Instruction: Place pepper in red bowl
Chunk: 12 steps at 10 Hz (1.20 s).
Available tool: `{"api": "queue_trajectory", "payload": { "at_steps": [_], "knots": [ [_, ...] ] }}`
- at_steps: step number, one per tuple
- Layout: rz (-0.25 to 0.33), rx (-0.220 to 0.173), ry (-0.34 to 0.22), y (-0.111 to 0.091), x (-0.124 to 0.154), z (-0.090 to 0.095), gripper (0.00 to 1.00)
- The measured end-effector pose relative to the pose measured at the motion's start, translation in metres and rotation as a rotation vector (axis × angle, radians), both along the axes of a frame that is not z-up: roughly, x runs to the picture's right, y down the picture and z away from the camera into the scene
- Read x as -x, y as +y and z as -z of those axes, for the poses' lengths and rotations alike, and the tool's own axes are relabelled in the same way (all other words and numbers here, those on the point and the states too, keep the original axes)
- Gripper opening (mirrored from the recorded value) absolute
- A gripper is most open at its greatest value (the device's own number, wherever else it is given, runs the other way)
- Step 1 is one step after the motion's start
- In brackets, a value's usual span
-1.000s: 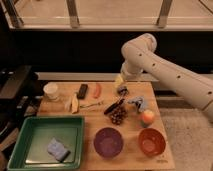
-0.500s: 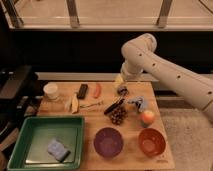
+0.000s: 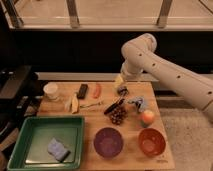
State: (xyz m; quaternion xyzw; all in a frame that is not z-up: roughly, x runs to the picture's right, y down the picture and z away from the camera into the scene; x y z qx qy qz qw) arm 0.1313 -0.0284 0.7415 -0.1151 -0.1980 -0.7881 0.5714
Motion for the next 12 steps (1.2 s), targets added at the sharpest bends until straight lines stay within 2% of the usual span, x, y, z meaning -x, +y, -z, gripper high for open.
{"api": "queue_trajectory", "payload": {
  "at_steps": [4, 6, 7, 9, 10, 12],
  "knots": [
    [-0.002, -0.002, -0.001, -0.001, 0.0, 0.0, 0.8],
    [-0.06, -0.047, -0.046, -0.015, 0.01, -0.008, 0.8],
    [-0.086, -0.073, -0.076, -0.025, 0.029, -0.017, 0.8],
    [-0.1, -0.104, -0.112, -0.032, 0.065, -0.029, 0.8],
    [-0.097, -0.139, -0.144, -0.033, 0.088, -0.039, 0.8],
    [-0.068, -0.21, -0.161, -0.029, 0.115, -0.058, 0.8]
  ]
}}
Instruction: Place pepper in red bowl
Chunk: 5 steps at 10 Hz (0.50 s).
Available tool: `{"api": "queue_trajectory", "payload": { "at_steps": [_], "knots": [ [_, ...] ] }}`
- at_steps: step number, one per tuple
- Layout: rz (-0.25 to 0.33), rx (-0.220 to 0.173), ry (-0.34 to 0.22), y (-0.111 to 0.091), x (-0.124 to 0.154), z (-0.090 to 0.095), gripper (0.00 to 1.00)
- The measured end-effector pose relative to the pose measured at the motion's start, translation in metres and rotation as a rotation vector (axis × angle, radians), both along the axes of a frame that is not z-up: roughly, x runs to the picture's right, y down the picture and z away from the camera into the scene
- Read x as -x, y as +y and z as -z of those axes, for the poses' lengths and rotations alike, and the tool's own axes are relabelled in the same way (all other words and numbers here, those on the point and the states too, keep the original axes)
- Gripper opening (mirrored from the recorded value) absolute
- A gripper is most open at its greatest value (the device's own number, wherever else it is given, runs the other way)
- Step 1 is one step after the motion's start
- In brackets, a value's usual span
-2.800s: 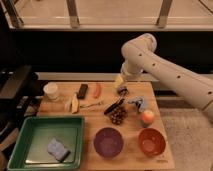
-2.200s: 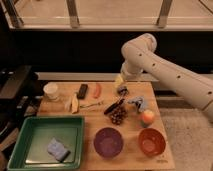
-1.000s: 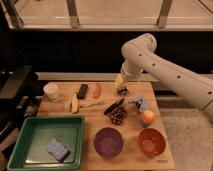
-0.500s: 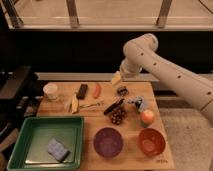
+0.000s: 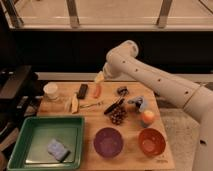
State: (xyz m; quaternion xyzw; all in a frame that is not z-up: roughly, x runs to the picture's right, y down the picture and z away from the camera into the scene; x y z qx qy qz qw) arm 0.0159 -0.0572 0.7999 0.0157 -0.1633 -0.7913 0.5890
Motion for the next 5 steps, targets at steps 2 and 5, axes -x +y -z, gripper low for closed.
{"api": "queue_trajectory", "payload": {
  "at_steps": [2, 5],
  "knots": [
    [0.027, -0.023, -0.007, 0.0077, 0.0204, -0.0186, 0.8],
    [0.027, -0.023, -0.004, 0.0077, 0.0189, -0.0186, 0.8]
  ]
}}
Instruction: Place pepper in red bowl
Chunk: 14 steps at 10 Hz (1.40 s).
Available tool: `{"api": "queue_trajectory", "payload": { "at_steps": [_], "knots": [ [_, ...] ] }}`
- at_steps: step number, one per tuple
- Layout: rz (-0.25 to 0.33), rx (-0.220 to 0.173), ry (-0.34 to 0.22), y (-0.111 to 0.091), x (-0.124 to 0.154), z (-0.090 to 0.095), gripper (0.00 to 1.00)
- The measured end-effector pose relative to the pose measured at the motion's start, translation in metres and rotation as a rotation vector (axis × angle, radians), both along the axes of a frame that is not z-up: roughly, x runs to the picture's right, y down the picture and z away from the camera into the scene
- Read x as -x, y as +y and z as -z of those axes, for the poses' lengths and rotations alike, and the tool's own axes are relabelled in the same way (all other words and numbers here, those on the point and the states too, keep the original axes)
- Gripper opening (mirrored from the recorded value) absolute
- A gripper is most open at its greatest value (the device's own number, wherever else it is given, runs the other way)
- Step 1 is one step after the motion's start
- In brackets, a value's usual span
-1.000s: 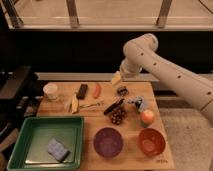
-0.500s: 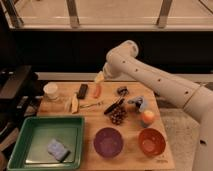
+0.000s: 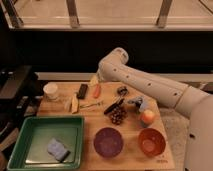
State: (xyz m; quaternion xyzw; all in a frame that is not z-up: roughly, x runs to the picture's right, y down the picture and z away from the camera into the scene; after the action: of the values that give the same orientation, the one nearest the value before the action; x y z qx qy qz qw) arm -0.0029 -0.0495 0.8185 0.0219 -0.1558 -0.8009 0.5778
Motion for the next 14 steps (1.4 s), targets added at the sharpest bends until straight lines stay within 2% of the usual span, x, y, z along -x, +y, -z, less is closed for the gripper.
{"api": "queue_trajectory", "payload": {
  "at_steps": [3, 5, 7, 10, 13, 14],
  "knots": [
    [0.014, 0.0, -0.002, -0.001, 0.0, -0.001, 0.8],
    [0.055, 0.027, -0.01, 0.0, 0.01, -0.015, 0.8],
    [0.096, 0.069, 0.015, 0.004, 0.011, -0.045, 0.8],
    [0.121, 0.096, 0.07, 0.007, 0.004, -0.078, 0.8],
    [0.105, 0.112, 0.103, 0.012, 0.0, -0.114, 0.8],
    [0.092, 0.112, 0.106, 0.012, 0.0, -0.12, 0.8]
  ]
}}
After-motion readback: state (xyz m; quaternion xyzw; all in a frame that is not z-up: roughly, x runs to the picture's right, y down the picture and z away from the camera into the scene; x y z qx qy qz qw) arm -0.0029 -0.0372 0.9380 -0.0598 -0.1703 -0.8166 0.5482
